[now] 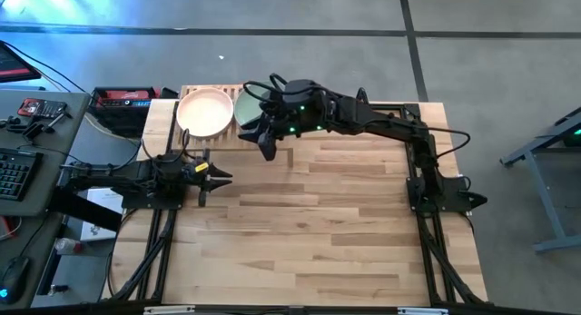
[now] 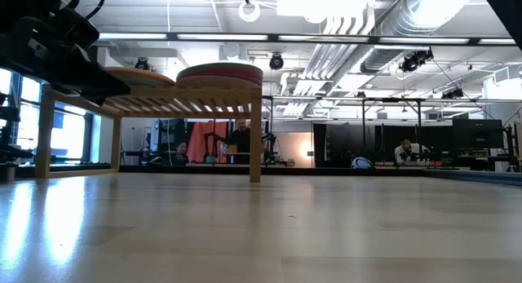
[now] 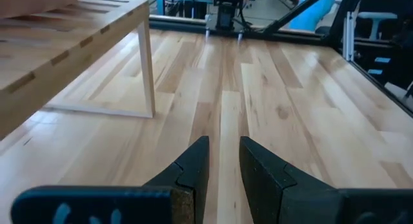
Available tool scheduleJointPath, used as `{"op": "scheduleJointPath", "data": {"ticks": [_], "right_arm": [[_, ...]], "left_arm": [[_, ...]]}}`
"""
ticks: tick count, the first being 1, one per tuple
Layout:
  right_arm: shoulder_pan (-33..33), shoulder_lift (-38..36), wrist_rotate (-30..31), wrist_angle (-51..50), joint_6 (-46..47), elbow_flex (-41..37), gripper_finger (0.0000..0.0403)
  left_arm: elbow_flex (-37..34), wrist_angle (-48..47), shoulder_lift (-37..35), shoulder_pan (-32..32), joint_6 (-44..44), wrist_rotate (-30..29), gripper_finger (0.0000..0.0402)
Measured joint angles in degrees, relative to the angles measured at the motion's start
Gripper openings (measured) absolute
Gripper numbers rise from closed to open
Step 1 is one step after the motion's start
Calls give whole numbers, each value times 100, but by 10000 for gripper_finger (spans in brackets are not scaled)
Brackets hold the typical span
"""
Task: Place and stack plates onto a shelf
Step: Return to Home Position
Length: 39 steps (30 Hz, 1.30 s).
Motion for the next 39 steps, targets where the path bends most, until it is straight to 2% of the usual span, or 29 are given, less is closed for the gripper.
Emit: {"op": "scheduleJointPath", "data": {"ticks": [11, 20, 25, 31, 34, 37, 39], "right_arm": [[-4, -289, 1, -2, 249, 1, 135], [13, -940, -42, -495, -303, -1, 135], [76, -1392, 544, -1090, -709, -1, 135], [346, -1635, 1551, -1951, -906, 1, 135], [336, -1750, 1823, -2268, -964, -3, 135], [206, -1880, 1665, -2305, -1166, -3, 135], [46, -2013, 1268, -2364, -1283, -7, 135]], "left_arm": [[0, -13, 1, 0, -92, -62, 74], [0, 46, 1, 0, -71, -63, 74], [0, 22, 1, 0, -1, -63, 74], [0, -2, -1, 0, -169, -61, 74], [0, -9, 0, 0, -309, -61, 74], [0, -33, 1, 0, -446, -61, 74], [0, -51, 3, 0, -451, -59, 74]]}}
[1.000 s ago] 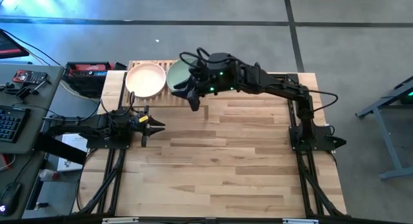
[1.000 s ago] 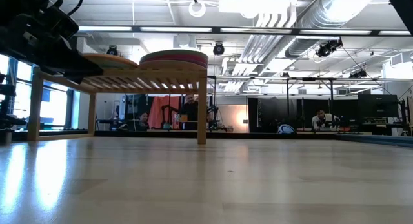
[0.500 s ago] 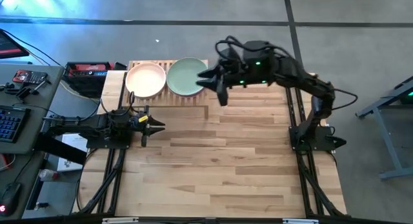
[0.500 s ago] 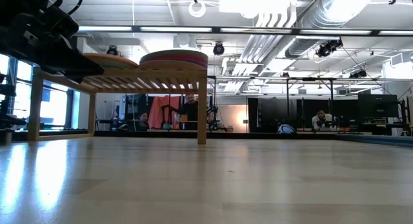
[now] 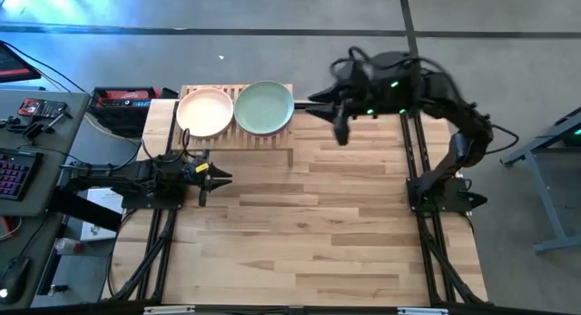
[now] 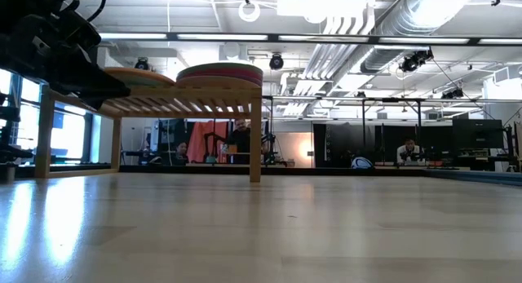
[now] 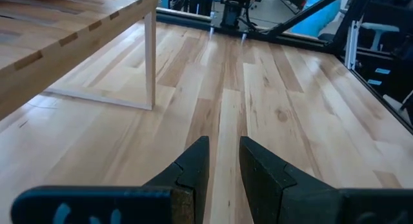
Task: Place and stack plates onto a shelf
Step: Return to Home Position
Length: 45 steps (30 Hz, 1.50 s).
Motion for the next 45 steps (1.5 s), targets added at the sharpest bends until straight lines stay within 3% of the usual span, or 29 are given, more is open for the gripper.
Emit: {"op": "scheduleJointPath", "data": {"ticks": [4, 10, 27, 34, 45], "right_arm": [[-252, -398, -485, -285, -129, 2, 135], [-264, -1221, -131, -511, -367, -714, 135], [-236, -5249, 48, 3120, 306, -6983, 135], [-236, -6698, 369, 3809, 807, -8922, 135], [-239, -8218, 76, 5100, 1046, -11376, 135]], "left_arm": [[0, -4, 0, 0, 0, 1, 74], [0, -9, 0, 0, 2, 2, 74], [0, -9, 0, 0, 2, 2, 74], [0, -9, 0, 0, 1, 2, 74], [0, -9, 0, 0, 2, 2, 74]]}}
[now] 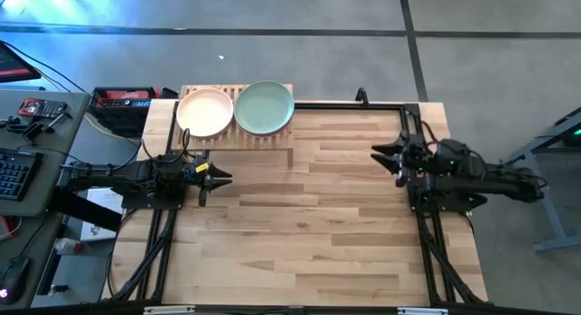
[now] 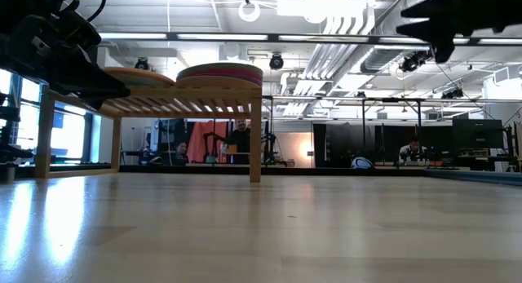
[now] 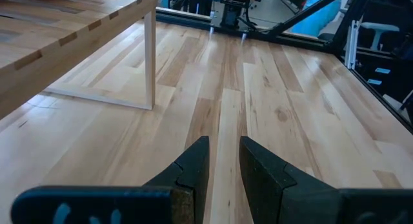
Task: Place and stack plates onto a shelf
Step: Return to Home Position
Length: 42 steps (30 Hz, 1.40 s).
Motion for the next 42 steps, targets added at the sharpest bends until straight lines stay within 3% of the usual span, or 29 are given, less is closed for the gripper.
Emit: {"op": "scheduleJointPath", "data": {"ticks": [4, 11, 18, 42], "right_arm": [[0, -221, -344, 252, 6, -500, 135], [2, -373, -382, 321, 255, -1143, 135], [2, -408, -700, 1281, 215, -1769, 135], [2, -401, -828, 1250, -320, -2060, 135]], "left_arm": [[2, 0, 0, -1, 0, 0, 74], [2, 0, 0, -1, 5, 0, 74], [2, 0, 2, 0, 4, 0, 74], [4, 0, 2, -1, 2, -1, 74]]}}
